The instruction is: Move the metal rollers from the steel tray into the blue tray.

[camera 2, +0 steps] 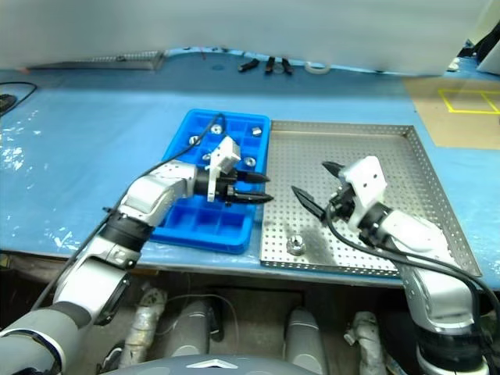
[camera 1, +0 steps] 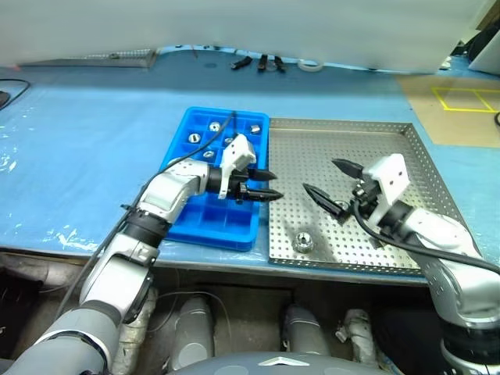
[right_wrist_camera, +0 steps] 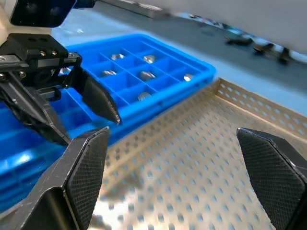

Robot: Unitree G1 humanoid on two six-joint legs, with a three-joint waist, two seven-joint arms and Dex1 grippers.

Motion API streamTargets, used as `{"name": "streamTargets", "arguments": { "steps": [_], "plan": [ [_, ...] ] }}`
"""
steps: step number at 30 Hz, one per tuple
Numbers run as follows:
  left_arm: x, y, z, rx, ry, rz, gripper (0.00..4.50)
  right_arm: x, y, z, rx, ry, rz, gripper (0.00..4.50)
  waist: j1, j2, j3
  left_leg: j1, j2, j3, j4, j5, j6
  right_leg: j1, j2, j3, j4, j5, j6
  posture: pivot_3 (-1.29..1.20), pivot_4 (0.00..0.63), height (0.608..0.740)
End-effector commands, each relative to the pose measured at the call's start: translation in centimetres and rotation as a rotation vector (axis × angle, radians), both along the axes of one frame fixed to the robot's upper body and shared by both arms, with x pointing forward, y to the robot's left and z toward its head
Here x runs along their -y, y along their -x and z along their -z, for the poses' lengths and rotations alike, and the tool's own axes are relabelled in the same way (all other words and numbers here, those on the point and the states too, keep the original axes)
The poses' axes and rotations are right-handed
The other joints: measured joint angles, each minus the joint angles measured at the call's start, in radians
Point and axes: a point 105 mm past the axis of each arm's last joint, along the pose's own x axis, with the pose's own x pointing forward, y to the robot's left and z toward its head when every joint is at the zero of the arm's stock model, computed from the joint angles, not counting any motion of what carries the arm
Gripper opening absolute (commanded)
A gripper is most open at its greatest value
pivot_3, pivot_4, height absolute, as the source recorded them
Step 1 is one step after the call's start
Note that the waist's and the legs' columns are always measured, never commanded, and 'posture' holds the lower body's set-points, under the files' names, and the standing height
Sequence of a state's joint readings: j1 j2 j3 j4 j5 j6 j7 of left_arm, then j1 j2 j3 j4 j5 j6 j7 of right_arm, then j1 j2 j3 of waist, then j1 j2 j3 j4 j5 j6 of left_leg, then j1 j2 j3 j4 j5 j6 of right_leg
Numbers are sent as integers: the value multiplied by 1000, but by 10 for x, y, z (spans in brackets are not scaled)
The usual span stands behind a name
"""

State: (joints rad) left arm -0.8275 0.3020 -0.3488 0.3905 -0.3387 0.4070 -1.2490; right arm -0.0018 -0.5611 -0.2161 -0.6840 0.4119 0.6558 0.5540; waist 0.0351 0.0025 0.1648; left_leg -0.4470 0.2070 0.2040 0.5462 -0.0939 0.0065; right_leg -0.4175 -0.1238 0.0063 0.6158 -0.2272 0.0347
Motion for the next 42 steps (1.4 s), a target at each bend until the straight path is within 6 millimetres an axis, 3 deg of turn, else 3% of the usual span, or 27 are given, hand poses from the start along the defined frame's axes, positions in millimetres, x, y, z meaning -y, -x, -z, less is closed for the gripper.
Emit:
{"name": "streamTargets", "arguments": {
  "steps": [1, 7, 11, 18, 25, 42],
  "plan": [
    [8, 10, 5, 32, -70, 171, 2954, 4, 15, -13, 54, 5, 47, 4500, -12, 0, 0, 0, 0, 0, 0, 0, 0, 0, 0, 0, 0, 0, 0, -451, 150, 740],
    [23, 20, 17, 55, -162, 357, 2954, 8, 26, -6, 41, -11, 123, 4500, -39, 0, 0, 2, 0, 1, 0, -1, 2, 3, 0, 1, -4, 0, 0, -521, 150, 740],
    [35, 15, 24, 116, -210, 387, 2954, 9, 27, -1, 38, -22, 150, 4500, -49, 0, 0, 3, -1, 1, 0, -4, 5, 9, -1, 0, -9, 0, 0, -548, 150, 740],
    [39, 15, 40, 256, -301, 471, 2954, 10, 30, 4, 46, -32, 191, 4500, -56, 0, 0, 3, 0, 2, 0, -5, 8, 9, -1, -1, -11, 0, 0, -594, 150, 740],
    [49, 18, 34, 304, -281, 521, 2954, 9, 35, 9, 47, -46, 217, 4500, -75, 0, 0, 5, -1, 1, 1, -6, 8, 12, -2, 0, -11, 0, 1, -619, 150, 740],
    [59, 21, 48, 429, -333, 551, 2954, 12, 38, 17, 46, -57, 259, 4500, -95, 0, 0, 4, -1, 1, 1, -6, 9, 11, -2, 0, -13, -1, 1, -649, 150, 740]
  ]
}}
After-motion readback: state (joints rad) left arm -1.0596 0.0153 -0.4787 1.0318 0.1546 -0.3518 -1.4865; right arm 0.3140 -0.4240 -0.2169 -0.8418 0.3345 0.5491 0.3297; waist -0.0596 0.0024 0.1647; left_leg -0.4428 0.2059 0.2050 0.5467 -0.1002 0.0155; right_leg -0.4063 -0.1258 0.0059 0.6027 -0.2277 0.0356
